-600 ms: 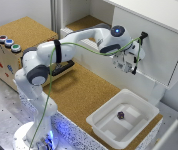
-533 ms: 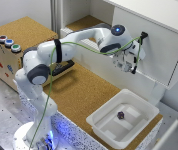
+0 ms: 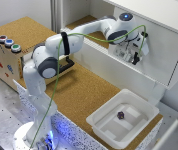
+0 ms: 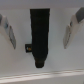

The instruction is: Grasp the door handle and slide the door to the left

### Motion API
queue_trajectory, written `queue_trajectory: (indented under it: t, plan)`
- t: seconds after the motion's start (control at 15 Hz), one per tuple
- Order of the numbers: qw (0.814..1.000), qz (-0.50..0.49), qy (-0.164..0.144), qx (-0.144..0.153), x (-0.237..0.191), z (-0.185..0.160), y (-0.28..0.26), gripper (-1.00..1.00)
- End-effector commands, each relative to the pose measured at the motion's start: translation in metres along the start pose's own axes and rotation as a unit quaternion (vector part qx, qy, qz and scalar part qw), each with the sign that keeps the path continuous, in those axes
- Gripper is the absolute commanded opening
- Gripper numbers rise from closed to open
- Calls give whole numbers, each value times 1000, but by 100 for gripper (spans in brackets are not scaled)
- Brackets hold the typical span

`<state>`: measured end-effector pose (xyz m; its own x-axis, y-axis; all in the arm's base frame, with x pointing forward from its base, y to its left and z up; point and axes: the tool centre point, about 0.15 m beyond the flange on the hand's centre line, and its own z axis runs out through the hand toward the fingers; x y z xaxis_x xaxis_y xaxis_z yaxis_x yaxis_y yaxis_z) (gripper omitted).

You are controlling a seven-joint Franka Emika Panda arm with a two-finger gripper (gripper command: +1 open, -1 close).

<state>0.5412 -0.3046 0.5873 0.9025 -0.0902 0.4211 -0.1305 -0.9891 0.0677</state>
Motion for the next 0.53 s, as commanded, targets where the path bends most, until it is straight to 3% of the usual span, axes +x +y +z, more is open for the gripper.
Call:
queue_trajectory:
  t: [0.0, 0.33, 0.47]
  plan:
    - [999, 13, 22, 34, 10, 8, 9, 100]
    - [997, -8, 72, 42, 19, 14, 3, 100]
    - [996, -12, 79, 46, 23, 16, 2, 100]
